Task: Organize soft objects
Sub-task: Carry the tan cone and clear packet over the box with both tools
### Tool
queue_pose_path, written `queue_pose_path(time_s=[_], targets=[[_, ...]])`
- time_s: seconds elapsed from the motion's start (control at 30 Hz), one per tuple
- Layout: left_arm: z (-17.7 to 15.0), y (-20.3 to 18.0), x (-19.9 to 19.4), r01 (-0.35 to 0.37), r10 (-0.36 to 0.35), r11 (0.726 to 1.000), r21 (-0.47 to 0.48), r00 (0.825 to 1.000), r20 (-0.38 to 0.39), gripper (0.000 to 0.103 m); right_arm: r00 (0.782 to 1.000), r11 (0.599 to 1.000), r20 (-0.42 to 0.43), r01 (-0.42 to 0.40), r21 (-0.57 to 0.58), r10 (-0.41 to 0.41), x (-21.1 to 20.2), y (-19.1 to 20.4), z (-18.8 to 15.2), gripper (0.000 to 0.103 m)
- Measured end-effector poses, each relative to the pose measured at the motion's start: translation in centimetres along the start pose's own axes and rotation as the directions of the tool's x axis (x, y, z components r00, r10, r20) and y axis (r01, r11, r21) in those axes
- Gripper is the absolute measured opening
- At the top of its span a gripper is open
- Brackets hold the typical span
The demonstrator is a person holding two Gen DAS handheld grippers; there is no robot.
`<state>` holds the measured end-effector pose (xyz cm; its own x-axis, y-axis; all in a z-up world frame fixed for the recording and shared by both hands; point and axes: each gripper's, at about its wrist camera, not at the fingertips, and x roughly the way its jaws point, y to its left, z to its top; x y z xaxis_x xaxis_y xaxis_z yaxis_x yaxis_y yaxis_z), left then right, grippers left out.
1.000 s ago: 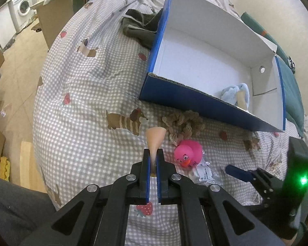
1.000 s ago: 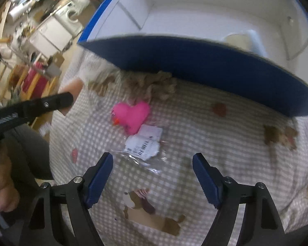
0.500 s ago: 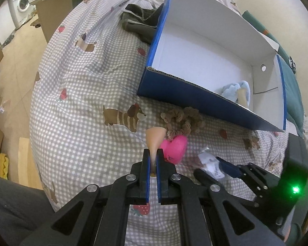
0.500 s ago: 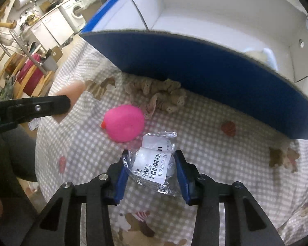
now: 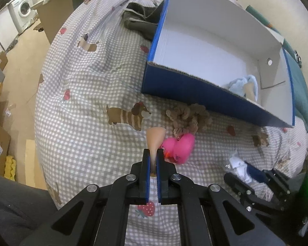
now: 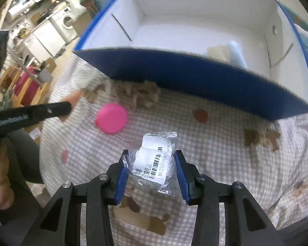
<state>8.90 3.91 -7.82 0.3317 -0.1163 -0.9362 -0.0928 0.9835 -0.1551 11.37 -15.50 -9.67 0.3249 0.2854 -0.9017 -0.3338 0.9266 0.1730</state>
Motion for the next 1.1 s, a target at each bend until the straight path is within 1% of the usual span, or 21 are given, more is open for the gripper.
queue_pose_path(time_s=[0.17,0.37,0.47,0.6,0.83,0.93,1.1], targets=[[-0.5,-0.5,0.6,-0.034,0.034,0.999,0.039,0.999,-0.01,0.005,0.999,1.0,0.039,0.0,0.007,0.0,-0.7,-0.1,0.6,0.045],[-0.6,-0.9,0.9,-0.057,0.057,0.997,0.047,0.998,0.001,0.005,0.998,1.0,0.065,-0.013,0.026,0.012,-1.4,-0.6,0.8,0.045],[-0.6,-1.0,0.5,-0.083,0.082,0.995,0.052,0.996,0.03,0.005,0.996,0.999,0.091,-0.026,0.045,0.022,-2.3,-0.9,0.9,0.045],[-0.4,-0.8,-0.3,-0.097,0.094,0.994,0.039,0.993,0.073,0.005,0.991,0.997,0.131,-0.043,0.069,0.034,-3.0,-1.1,1.3,0.045],[0.2,-0.1,-2.1,-0.088,0.089,0.996,-0.012,0.984,0.151,0.005,0.977,0.991,0.211,-0.069,0.116,0.043,-5.1,-2.2,1.7,0.045],[0.7,0.3,-2.9,-0.084,0.089,0.996,-0.036,0.978,0.19,0.005,0.971,0.988,0.235,-0.08,0.133,0.047,-5.8,-2.6,1.9,0.045],[1.3,0.2,-4.0,-0.077,0.086,0.996,-0.05,0.971,0.225,0.005,0.961,0.985,0.274,-0.087,0.149,0.044,-7.1,-3.5,2.6,0.045]])
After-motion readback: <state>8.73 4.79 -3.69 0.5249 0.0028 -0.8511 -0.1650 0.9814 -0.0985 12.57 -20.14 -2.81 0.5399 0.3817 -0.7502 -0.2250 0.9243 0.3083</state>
